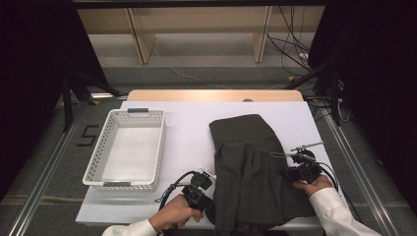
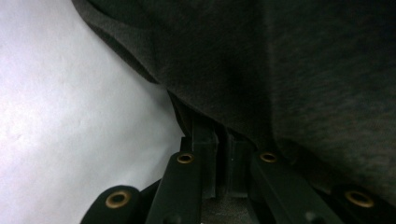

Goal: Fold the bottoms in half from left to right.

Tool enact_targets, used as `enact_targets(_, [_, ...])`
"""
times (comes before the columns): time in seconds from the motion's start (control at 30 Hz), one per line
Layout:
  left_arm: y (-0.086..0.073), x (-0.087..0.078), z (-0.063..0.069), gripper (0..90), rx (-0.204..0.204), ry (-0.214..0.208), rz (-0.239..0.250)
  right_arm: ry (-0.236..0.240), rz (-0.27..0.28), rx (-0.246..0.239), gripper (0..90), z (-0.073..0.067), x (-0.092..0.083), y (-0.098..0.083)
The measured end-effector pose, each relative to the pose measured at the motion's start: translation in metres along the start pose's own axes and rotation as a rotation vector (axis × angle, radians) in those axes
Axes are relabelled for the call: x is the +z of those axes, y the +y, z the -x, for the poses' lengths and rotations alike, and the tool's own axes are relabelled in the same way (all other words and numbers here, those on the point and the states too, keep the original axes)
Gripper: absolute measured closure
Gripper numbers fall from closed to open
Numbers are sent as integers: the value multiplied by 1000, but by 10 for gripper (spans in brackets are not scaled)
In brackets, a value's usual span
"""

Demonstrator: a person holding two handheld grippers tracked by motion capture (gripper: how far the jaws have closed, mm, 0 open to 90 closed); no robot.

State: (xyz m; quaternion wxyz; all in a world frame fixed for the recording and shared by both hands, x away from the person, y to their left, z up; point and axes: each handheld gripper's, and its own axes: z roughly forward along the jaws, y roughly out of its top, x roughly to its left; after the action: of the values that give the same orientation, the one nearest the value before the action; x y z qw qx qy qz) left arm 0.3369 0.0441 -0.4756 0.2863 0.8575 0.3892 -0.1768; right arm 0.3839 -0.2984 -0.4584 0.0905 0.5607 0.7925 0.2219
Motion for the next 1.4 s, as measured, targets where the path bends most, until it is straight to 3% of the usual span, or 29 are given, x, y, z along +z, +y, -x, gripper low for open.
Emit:
enact_targets(0.07, [0,-2,1,822,23,18,-5,0,-1,1,675,0,0,0])
enact_targets(0.17, [3,-14,-4,654,11,49,12,1,0,2,668,1,0,0])
enact_targets(0.27, [6,-38,-8,531,10,138,97,-3,7,1,653,2,-2,0])
enact_targets(0.33, [10,-57,-8,470,-3,191,191,-4,15,12,640,4,-3,1])
enact_targets(0.4, [16,-71,-6,462,-9,180,276,-2,23,19,632,5,-4,2])
enact_targets(0.47, [23,-76,-3,513,-2,150,331,-2,25,16,630,5,-4,2])
enact_targets(0.6, [34,-54,10,714,56,53,314,-4,20,3,631,2,-3,3])
enact_targets(0.63, [36,-47,15,752,73,48,314,-5,21,3,631,2,-2,3])
enact_targets(0.7, [40,-34,28,834,154,102,316,-3,18,3,633,2,-2,3])
enact_targets(0.77, [48,-19,34,887,159,91,283,-4,18,3,633,3,-2,3])
enact_targets(0.9, [55,8,36,891,158,90,220,-9,14,-6,637,1,-2,3])
enact_targets(0.97, [54,13,36,890,158,94,210,-7,14,-8,635,1,-2,3])
enact_targets(1.07, [55,5,36,813,145,62,222,5,17,5,589,3,-3,3])
enact_targets(1.23, [60,-21,45,601,173,71,273,24,83,12,412,9,-16,13])
enact_targets(1.4, [75,-54,36,445,123,145,374,41,184,3,343,17,-36,29])
